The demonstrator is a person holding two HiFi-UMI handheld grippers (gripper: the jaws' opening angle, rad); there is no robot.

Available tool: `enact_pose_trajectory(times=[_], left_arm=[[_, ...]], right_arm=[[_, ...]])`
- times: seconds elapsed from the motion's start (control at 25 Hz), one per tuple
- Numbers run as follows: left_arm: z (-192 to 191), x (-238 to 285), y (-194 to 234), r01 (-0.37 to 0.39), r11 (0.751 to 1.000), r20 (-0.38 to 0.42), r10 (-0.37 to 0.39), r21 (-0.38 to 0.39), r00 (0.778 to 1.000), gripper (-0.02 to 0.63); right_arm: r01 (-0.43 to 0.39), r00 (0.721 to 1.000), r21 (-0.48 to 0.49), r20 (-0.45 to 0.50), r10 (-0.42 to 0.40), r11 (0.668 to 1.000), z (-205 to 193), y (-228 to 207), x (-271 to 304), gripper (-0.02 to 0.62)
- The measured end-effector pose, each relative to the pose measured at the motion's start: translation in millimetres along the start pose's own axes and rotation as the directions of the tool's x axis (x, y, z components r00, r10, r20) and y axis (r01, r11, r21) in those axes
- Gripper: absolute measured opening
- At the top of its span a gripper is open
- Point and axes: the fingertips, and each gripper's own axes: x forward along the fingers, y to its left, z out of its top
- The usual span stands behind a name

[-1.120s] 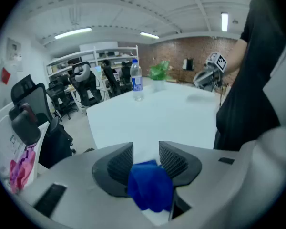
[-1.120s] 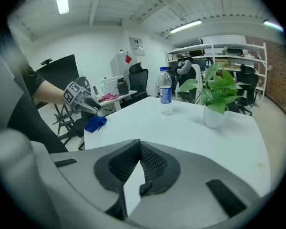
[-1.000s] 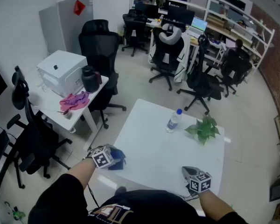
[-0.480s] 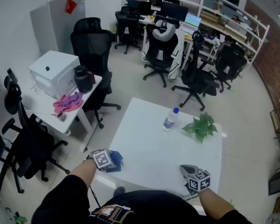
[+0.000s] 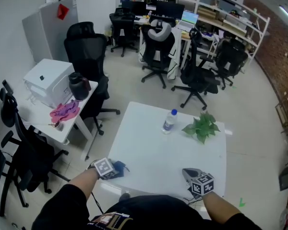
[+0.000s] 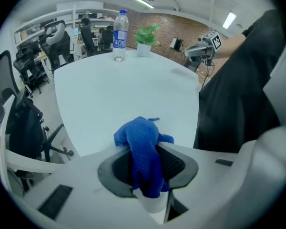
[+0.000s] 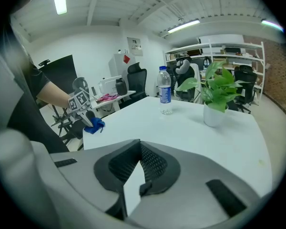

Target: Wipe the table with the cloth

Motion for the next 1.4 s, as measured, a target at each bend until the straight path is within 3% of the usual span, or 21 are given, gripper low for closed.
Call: enact_pose_trajectory(times=[0.08,0.16,0.28,0.4,0.68,0.84,1.08,1.24,1.4], left_arm=[[25.3,-2.6,2.5,0.005,0.997,0.096,0.003,-0.083,0.995,0.106],[67.1,-5.4,-0.2,0.037,0.989,0.213,-0.005,-0.143,0.977,0.104],[141.3,-1.7,-14.6,0.082,0.985,0.319,-0.029,-0.152,0.947,0.104],[220.7,16.5,-41.2,0.122,0.985,0.367,-0.071,-0.119,0.928,0.104],[377.4,94.3,-126.5,0.177,0.984,0.352,-0.154,-0.034,0.923,0.104],[446.4,147.4,-167.7,0.172,0.984,0.328,-0.152,-0.034,0.933,0.104],[520.2,221.4,-207.1,0.146,0.984,0.29,-0.11,-0.102,0.951,0.104],[553.7,260.5,-236.3,0.111,0.993,0.236,-0.098,-0.041,0.967,0.104],[577.4,288.7,-257.0,0.102,0.994,0.218,-0.094,-0.028,0.971,0.104]], right_arm=[[0.016,1.0,0.008,0.025,-0.016,1.0,3.7,-9.0,-4.6,0.017],[0.05,0.997,0.022,0.058,-0.051,0.999,9.7,-25.3,-13.7,0.018],[0.125,0.985,0.056,0.11,-0.131,0.991,17.9,-63.3,-36.5,0.017],[0.209,0.964,0.083,0.148,-0.22,0.974,18.2,-111.4,-73.1,0.017],[0.393,0.891,0.169,0.175,-0.42,0.904,-23.4,-233.4,-191.2,0.017],[0.439,0.862,0.212,0.177,-0.476,0.873,-57.1,-288.8,-251.6,0.017],[0.446,0.859,0.255,0.146,-0.49,0.858,-113.2,-334.3,-303.9,0.017],[0.424,0.866,0.291,0.147,-0.478,0.858,-147.3,-347.2,-321.7,0.017],[0.415,0.871,0.323,0.13,-0.474,0.85,-175.1,-351.5,-335.8,0.017]])
